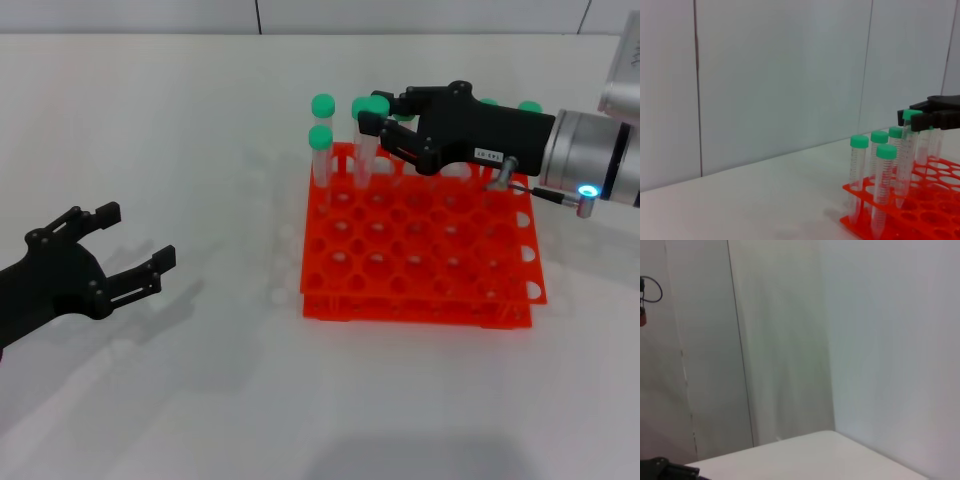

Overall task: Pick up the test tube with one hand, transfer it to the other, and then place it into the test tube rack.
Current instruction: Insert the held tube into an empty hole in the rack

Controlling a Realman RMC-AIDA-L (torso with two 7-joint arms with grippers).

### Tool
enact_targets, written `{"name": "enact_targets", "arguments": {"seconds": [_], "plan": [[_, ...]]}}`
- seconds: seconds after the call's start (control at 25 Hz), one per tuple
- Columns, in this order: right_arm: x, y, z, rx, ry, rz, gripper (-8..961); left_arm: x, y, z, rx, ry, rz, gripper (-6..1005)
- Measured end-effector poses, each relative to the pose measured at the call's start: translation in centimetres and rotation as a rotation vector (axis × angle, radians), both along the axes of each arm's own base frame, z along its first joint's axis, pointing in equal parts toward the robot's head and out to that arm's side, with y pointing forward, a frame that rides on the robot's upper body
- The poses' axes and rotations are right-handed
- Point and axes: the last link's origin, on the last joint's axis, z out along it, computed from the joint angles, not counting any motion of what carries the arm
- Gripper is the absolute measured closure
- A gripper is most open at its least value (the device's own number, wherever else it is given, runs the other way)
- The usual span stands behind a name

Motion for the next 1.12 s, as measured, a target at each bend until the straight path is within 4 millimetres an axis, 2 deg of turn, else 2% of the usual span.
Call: {"name": "enact_targets", "arguments": {"seconds": [1.12], "plan": [[1.3,-0.3,-0.5,0.01,-0.036,-0.034,697,0.0,0.5,-0.5,-0.015,0.001,0.0,106]]}}
